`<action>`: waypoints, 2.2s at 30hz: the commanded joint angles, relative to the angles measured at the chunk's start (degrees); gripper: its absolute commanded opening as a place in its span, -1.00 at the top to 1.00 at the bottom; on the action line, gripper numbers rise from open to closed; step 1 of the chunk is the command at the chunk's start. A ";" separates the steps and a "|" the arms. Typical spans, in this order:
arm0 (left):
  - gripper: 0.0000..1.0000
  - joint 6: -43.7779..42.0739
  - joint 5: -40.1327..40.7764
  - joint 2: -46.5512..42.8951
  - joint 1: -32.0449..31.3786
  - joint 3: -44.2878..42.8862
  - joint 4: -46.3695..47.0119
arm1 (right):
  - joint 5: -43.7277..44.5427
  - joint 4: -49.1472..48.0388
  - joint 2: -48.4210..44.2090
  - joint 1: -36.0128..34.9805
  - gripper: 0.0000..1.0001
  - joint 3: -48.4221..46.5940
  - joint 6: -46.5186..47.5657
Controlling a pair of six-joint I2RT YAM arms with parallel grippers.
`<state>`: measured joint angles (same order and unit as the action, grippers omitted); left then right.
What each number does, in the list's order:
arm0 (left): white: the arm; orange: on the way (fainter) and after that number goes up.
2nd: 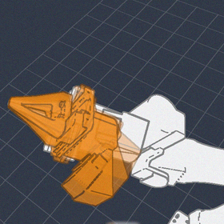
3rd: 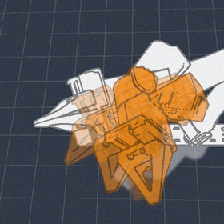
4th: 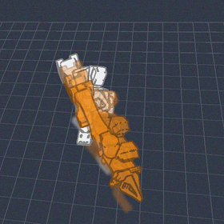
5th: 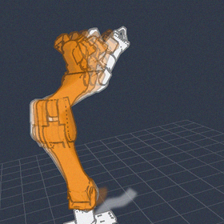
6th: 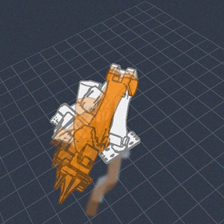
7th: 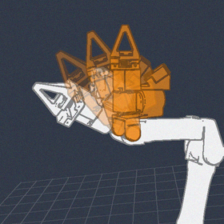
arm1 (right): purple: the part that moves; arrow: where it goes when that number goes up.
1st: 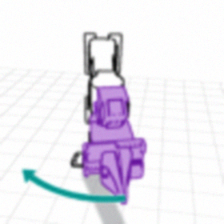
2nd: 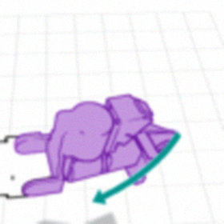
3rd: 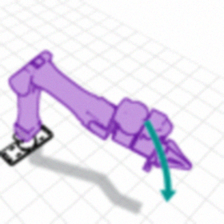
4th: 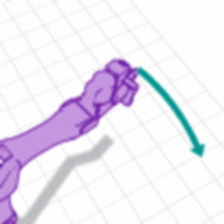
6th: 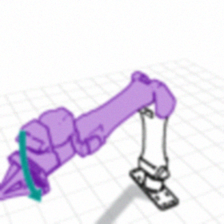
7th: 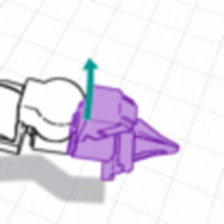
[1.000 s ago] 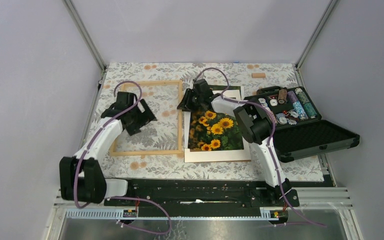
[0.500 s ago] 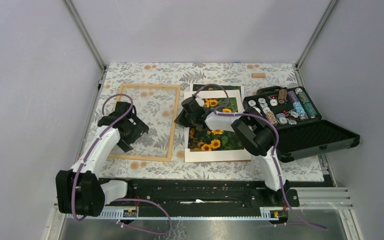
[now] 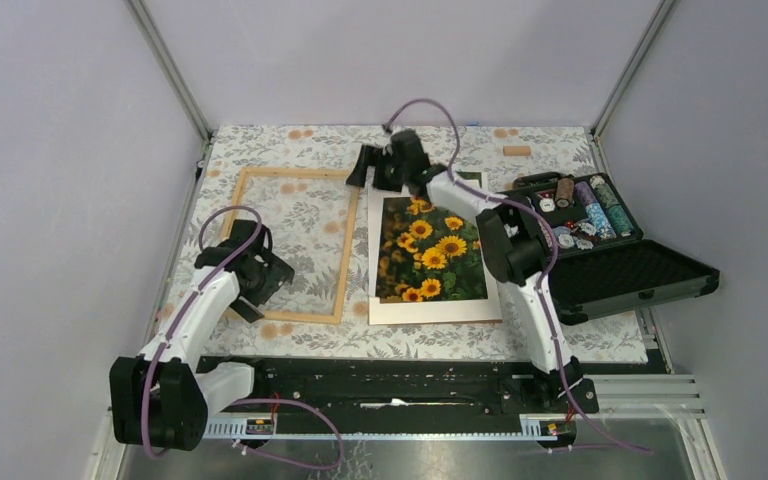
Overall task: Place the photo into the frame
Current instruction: Place the photo frame item in the photo frame, then adjust the photo frame at the center of the board.
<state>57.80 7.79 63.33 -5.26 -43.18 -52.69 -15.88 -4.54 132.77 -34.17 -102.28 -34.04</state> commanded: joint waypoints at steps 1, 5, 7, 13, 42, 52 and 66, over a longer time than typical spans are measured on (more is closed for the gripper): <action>-0.97 6.45 -0.06 -2.92 0.08 3.64 -0.76 | -7.61 9.03 8.85 3.75 -0.98 -17.20 13.51; -0.97 8.75 -1.11 -3.90 0.08 6.94 4.16 | -3.52 10.24 17.31 3.91 -0.99 -28.66 14.28; -0.97 8.75 -2.44 -3.00 0.08 7.94 7.24 | -1.50 10.14 21.03 4.00 -0.99 -33.70 13.60; -0.97 8.45 -3.27 -1.57 0.08 10.66 12.58 | -1.18 7.02 31.74 4.00 -0.98 -47.36 12.26; -0.97 -9.17 -3.29 19.53 11.78 -1.91 28.39 | -31.94 -19.03 7.88 4.26 -0.15 -10.70 -6.73; -0.97 -9.15 -5.21 19.46 12.66 -3.02 28.33 | -30.23 -22.74 -2.58 3.32 -0.09 3.12 -11.88; -0.97 -14.76 -7.53 21.12 11.11 -9.11 28.49 | -19.37 -19.80 -25.11 2.13 -0.07 37.08 -8.54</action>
<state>42.98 10.98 85.23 8.58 -46.22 -38.20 -25.39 -28.49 113.86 -25.98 -72.27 -40.34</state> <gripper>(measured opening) 0.988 0.542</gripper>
